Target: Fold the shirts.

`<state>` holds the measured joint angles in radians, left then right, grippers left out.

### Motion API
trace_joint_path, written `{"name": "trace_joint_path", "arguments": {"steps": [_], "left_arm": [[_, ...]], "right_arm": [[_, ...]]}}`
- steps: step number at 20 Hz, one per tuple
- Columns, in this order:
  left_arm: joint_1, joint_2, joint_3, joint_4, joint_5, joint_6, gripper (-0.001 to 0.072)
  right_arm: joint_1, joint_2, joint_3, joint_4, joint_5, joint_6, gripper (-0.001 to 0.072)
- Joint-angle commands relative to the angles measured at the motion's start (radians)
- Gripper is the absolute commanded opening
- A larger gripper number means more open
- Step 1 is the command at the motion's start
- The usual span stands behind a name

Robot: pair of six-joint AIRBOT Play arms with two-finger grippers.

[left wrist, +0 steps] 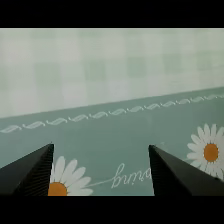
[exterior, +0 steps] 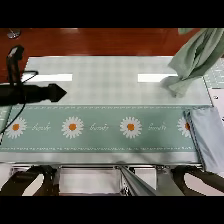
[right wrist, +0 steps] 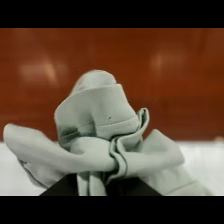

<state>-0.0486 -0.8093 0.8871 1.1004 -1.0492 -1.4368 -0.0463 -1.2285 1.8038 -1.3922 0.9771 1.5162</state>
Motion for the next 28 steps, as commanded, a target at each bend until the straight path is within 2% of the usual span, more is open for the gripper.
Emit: {"name": "trace_joint_path", "arguments": {"steps": [1,2,5,7,10,12,14,15,17,19,20,21,22,26,28], "left_arm": [[-0.006,0.179,-0.186,-0.037,0.072,-0.066,0.0701],[-0.008,0.19,-0.2,-0.043,0.066,-0.103,0.07],[-0.008,0.19,-0.203,-0.047,0.055,-0.113,0.07],[-0.008,0.189,-0.203,-0.047,0.091,-0.113,0.0701],[-0.008,0.178,-0.203,-0.047,0.141,-0.113,0.0701],[-0.008,0.158,-0.203,-0.047,0.148,-0.113,0.0701],[-0.008,0.134,-0.203,-0.047,0.144,-0.113,0.0701],[-0.008,0.121,-0.203,-0.047,0.135,-0.113,0.0701],[-0.008,0.09,-0.203,-0.046,0.124,-0.11,0.0701],[-0.008,0.064,-0.203,-0.044,0.125,-0.09,0.0701],[-0.007,0.054,-0.203,-0.043,0.125,-0.09,0.0701],[-0.007,0.048,-0.203,-0.043,0.124,-0.09,0.0701],[-0.008,0.042,-0.203,-0.043,0.123,-0.09,0.0701],[0.009,0.037,-0.2,-0.026,0.021,-0.091,0.0701],[0.032,0.037,-0.205,-0.005,-0.096,-0.091,0.0701]], "right_arm": [[0.121,0.124,0.088,0.002,-0.019,-0.073,0.0039],[0.154,0.15,0.099,-0.003,-0.02,-0.077,0.0039],[0.229,0.21,0.119,0.0,0.003,-0.103,0.0039],[0.278,0.209,0.11,0.031,0.132,-0.091,0.0039],[0.381,0.159,-0.026,0.223,0.316,-0.089,0.0039],[0.499,0.116,-0.202,0.276,0.267,-0.087,0.0039],[0.623,0.045,-0.369,0.284,0.106,-0.069,0.0039],[0.67,-0.008,-0.423,0.285,0.033,-0.022,0.0039],[0.737,-0.153,-0.455,0.287,-0.042,0.07,0.004],[0.758,-0.271,-0.455,0.359,-0.056,0.086,0.0044],[0.758,-0.307,-0.455,0.43,-0.052,0.076,0.0207],[0.748,-0.326,-0.446,0.501,-0.032,0.026,0.0519],[0.723,-0.328,-0.418,0.53,0.015,-0.036,0.0589],[0.409,-0.208,-0.233,0.312,0.347,-0.027,0.0589],[0.19,-0.08,-0.277,0.182,0.434,-0.007,0.0589]]}}
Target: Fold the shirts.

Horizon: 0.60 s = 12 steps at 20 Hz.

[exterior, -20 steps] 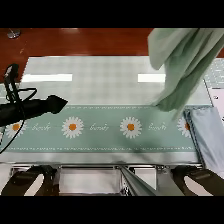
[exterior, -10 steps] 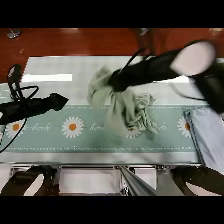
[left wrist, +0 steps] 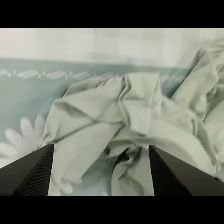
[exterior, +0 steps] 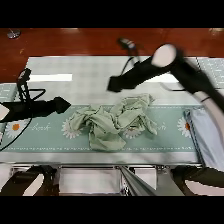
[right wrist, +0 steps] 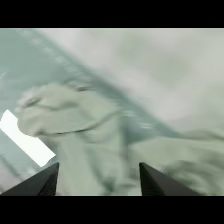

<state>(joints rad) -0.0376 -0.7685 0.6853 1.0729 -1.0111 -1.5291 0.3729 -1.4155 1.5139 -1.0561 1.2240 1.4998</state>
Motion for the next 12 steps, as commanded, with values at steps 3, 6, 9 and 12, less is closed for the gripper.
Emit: {"name": "trace_joint_path", "arguments": {"steps": [3,6,9,12], "left_arm": [[0.027,-0.006,-0.108,0.034,-0.18,-0.012,0.0701],[0.027,-0.032,-0.264,-0.006,-0.101,-0.039,0.0701],[0.027,-0.079,-0.342,-0.112,0.048,0.0,0.0701],[0.015,-0.149,-0.351,-0.272,0.201,0.112,0.07]], "right_arm": [[-0.534,0.353,-0.352,-0.16,0.078,0.043,0.0589],[-0.698,0.583,-0.838,0.043,-0.039,-0.02,0.0589],[-0.71,0.695,-1.117,0.196,-0.036,-0.093,0.0589],[-0.644,0.715,-1.224,0.253,-0.032,-0.106,0.0589]]}}
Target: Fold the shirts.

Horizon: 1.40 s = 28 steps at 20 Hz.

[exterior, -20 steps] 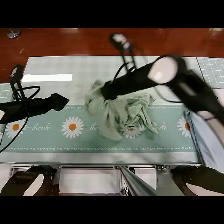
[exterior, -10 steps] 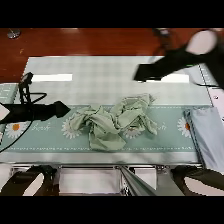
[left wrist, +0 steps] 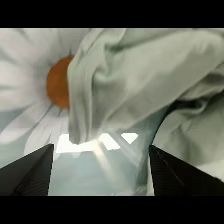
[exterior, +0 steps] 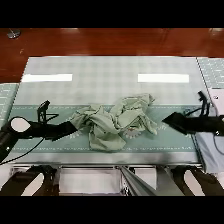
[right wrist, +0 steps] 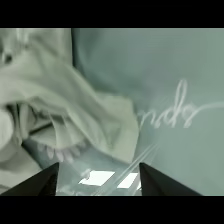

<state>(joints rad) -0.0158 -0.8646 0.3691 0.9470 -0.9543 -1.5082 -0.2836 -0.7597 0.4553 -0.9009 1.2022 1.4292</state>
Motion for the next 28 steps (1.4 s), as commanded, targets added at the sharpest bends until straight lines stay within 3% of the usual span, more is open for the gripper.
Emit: {"name": "trace_joint_path", "arguments": {"steps": [1,4,5,6,10,14,20,21,23,24,28], "left_arm": [[-0.018,-0.081,-0.035,-0.214,0.191,0.146,0.07],[-0.037,-0.143,-0.028,-0.321,0.274,0.208,0.0689],[-0.041,-0.159,-0.018,-0.321,0.269,0.217,0.043],[-0.041,-0.169,-0.01,-0.323,0.252,0.249,0.0011],[-0.04,-0.169,0.031,-0.324,0.197,0.296,0.0023],[-0.041,-0.169,0.04,-0.327,0.196,0.296,0.0023],[-0.041,-0.169,0.04,-0.328,0.189,0.296,0.0023],[-0.04,-0.169,0.04,-0.328,0.184,0.296,0.0023],[-0.04,-0.169,0.055,-0.327,0.175,0.296,0.0023],[-0.04,-0.168,0.08,-0.327,0.164,0.297,0.0023],[-0.04,-0.114,0.309,-0.335,0.117,0.296,0.0023]], "right_arm": [[0.048,0.059,-0.177,0.098,-0.019,-0.035,0.0589],[0.145,0.058,-0.179,0.087,-0.086,0.018,0.0589],[0.166,0.058,-0.179,0.083,-0.115,0.046,0.0589],[0.185,0.058,-0.179,0.084,-0.14,0.067,0.0589],[0.257,-0.006,-0.178,0.134,-0.216,0.087,0.0589],[0.383,-0.2,-0.145,0.325,-0.334,0.007,0.0589],[0.536,-0.476,0.03,0.427,-0.433,0.019,0.0571],[0.538,-0.505,0.061,0.426,-0.441,0.028,0.0475],[0.529,-0.526,0.124,0.397,-0.44,0.025,0.0143],[0.519,-0.526,0.171,0.362,-0.42,0.018,0.0039],[0.465,-0.526,0.51,0.137,-0.177,0.023,0.0039]]}}
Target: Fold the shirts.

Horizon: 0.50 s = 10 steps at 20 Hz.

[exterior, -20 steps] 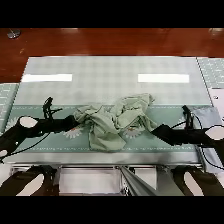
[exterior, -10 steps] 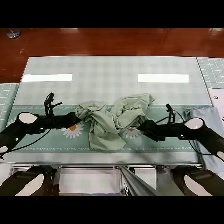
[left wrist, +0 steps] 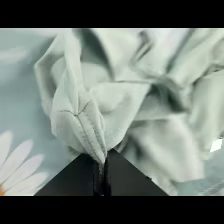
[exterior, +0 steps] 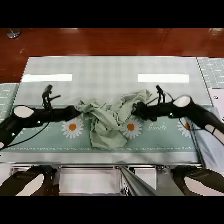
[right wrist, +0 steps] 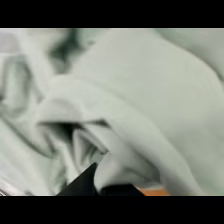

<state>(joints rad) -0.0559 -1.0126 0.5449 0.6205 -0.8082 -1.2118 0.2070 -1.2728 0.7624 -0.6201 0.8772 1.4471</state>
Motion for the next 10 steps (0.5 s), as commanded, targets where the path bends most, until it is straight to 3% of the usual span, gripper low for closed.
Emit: {"name": "trace_joint_path", "arguments": {"steps": [1,7,10], "left_arm": [[0.002,0.06,0.218,-0.009,-0.031,-0.001,0.0023],[0.108,0.167,0.761,-0.008,-0.051,-0.023,0.0023],[0.253,0.224,0.977,-0.008,-0.117,-0.026,0.0023]], "right_arm": [[-0.039,-0.008,0.325,-0.204,0.212,0.023,0.0039],[-0.096,0.088,1.035,-0.476,0.508,0.044,0.0039],[-0.096,0.215,1.205,-0.601,0.625,0.035,0.0039]]}}
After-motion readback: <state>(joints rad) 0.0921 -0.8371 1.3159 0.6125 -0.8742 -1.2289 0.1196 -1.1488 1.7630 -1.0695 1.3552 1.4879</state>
